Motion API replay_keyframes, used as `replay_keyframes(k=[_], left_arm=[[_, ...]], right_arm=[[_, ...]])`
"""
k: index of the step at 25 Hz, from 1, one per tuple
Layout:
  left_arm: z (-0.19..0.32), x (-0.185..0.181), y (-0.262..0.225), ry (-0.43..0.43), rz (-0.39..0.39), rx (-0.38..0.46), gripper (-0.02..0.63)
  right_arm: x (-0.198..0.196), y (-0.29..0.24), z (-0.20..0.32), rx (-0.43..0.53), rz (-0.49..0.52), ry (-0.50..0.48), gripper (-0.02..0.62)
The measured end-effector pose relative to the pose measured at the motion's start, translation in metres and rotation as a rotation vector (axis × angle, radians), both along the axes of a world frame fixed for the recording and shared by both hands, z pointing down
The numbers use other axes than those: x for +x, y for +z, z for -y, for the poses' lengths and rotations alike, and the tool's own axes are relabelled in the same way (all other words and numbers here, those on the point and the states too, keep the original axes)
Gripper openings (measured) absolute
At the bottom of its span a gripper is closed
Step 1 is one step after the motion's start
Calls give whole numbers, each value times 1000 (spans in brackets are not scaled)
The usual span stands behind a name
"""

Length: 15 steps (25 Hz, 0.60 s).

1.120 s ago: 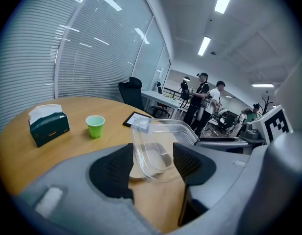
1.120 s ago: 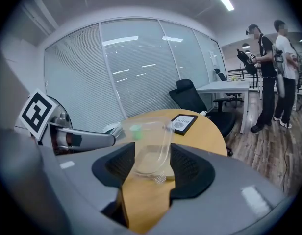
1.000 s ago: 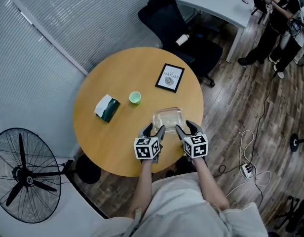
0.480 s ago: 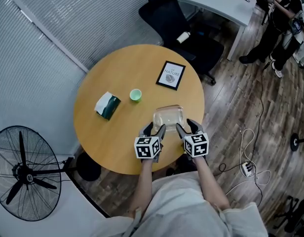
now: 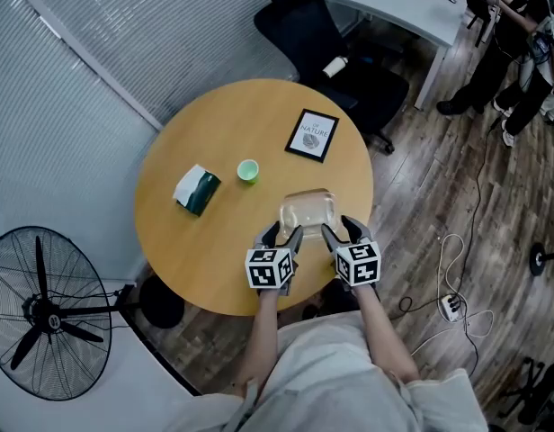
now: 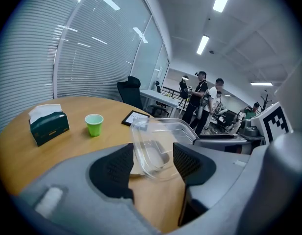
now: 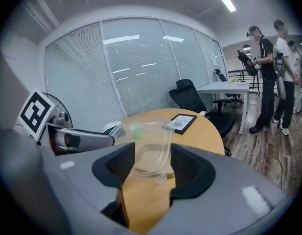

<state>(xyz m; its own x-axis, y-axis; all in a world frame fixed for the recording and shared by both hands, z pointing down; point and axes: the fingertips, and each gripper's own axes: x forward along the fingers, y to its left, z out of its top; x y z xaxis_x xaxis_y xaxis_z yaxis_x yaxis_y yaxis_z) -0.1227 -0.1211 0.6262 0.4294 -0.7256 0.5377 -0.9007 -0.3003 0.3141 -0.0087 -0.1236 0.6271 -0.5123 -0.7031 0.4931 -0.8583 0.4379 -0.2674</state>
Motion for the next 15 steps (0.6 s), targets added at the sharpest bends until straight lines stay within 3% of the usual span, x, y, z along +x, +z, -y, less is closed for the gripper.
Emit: replay_keyframes(k=[15], left_arm=[[0, -5, -1, 2, 6, 5, 258]], right_arm=[[-4, -1, -2, 11, -20, 0, 213]])
